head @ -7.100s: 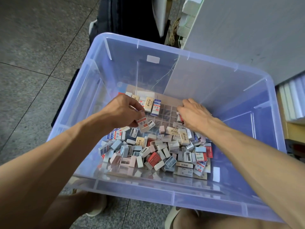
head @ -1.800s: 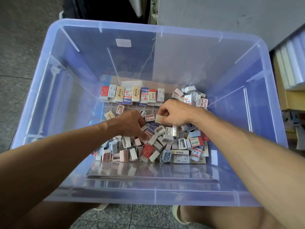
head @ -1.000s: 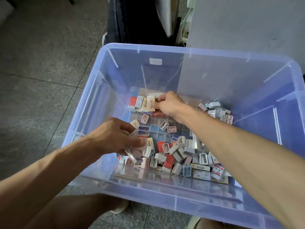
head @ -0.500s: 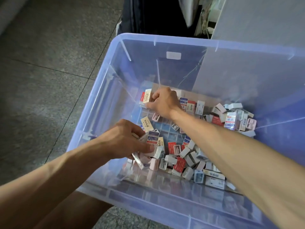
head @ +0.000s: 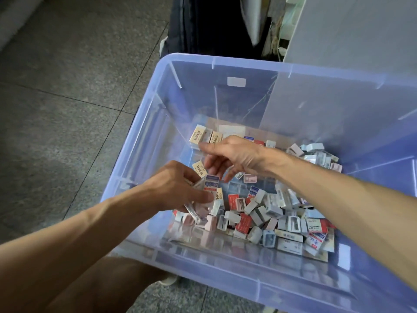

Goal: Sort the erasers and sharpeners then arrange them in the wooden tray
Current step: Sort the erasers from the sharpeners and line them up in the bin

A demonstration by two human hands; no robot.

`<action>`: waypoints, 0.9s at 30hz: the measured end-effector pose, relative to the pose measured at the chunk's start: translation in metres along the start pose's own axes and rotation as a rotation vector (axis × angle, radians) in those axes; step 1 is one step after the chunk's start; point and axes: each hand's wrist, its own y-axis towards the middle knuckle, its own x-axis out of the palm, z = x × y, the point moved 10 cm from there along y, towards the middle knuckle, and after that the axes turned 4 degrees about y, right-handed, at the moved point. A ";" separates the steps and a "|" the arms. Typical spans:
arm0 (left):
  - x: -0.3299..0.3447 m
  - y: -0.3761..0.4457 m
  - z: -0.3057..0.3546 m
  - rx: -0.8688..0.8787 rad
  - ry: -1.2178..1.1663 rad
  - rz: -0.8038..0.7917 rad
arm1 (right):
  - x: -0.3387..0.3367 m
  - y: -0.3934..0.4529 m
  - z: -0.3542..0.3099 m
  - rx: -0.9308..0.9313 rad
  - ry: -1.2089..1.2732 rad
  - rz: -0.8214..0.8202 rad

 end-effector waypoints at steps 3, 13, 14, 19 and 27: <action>-0.001 -0.003 0.004 0.014 -0.023 0.007 | 0.012 -0.018 0.002 -0.006 0.087 -0.112; -0.003 -0.010 0.013 0.079 0.028 -0.020 | 0.008 -0.038 0.017 0.000 0.272 -0.101; -0.003 -0.009 0.011 0.073 0.038 -0.016 | 0.001 -0.038 0.016 -0.006 0.311 -0.050; -0.002 -0.005 0.006 0.034 0.091 -0.024 | -0.039 -0.025 0.016 -0.046 0.408 0.244; -0.006 -0.001 0.005 0.045 0.072 0.044 | -0.062 0.011 0.010 -0.038 0.007 0.549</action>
